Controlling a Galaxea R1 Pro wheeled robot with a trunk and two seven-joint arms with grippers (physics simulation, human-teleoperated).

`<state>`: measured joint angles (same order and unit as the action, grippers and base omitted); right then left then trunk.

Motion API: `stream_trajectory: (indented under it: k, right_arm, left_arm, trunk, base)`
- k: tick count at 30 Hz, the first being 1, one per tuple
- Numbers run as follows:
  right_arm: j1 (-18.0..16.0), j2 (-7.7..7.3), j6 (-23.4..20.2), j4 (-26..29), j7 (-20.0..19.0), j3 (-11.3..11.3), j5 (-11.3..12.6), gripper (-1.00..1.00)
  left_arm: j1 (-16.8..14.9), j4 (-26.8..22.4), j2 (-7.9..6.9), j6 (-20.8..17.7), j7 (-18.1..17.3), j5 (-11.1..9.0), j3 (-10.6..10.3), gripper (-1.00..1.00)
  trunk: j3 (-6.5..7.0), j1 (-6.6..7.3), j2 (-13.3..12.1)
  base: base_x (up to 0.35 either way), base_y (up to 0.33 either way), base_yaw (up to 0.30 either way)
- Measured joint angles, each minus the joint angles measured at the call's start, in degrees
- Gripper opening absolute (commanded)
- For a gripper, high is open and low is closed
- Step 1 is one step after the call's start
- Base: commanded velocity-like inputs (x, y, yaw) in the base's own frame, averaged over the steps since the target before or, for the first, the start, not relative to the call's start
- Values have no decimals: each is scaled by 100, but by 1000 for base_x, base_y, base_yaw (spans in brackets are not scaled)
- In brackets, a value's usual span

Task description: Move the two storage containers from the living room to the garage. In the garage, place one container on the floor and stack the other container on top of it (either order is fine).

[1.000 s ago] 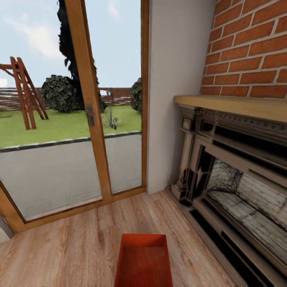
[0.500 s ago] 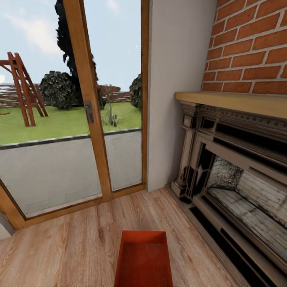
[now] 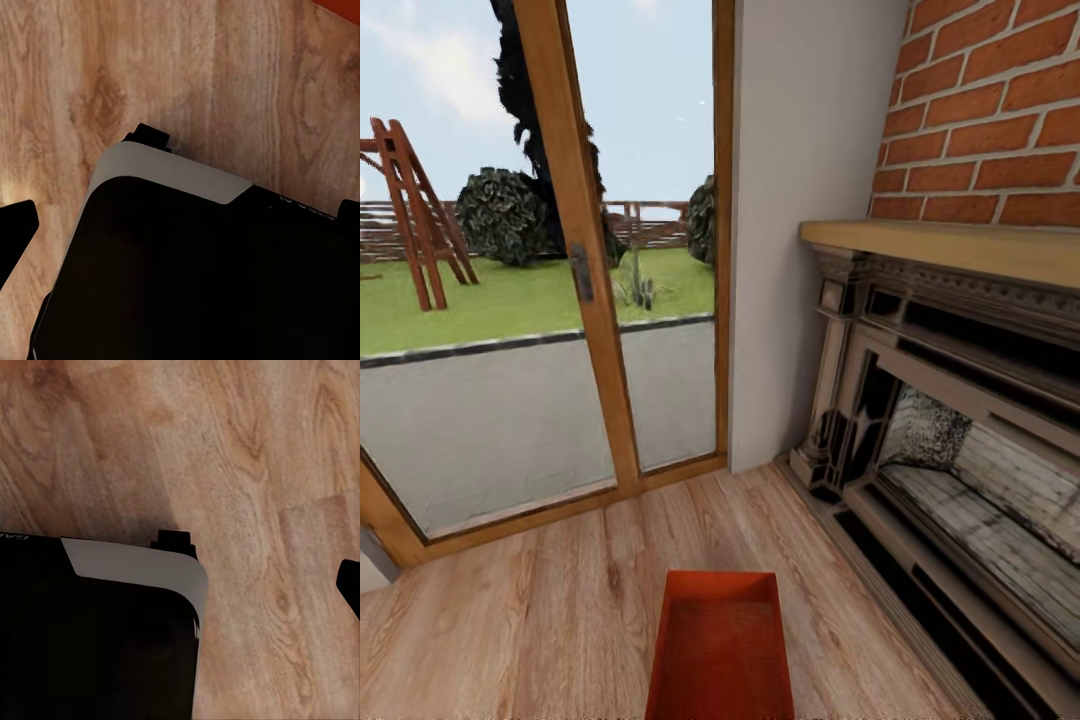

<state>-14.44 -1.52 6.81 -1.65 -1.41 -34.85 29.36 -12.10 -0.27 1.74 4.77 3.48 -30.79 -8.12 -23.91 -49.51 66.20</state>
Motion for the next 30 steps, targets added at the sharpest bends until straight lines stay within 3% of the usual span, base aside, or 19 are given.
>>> stream_trajectory:
  k: [30]
  right_arm:
    - [0,-3,0,-1,-3,0,-6,100]
  left_arm:
    - [0,0,7,3,0,0,0,100]
  trunk:
    - [-277,0,0]
  base:
    - [0,0,0]
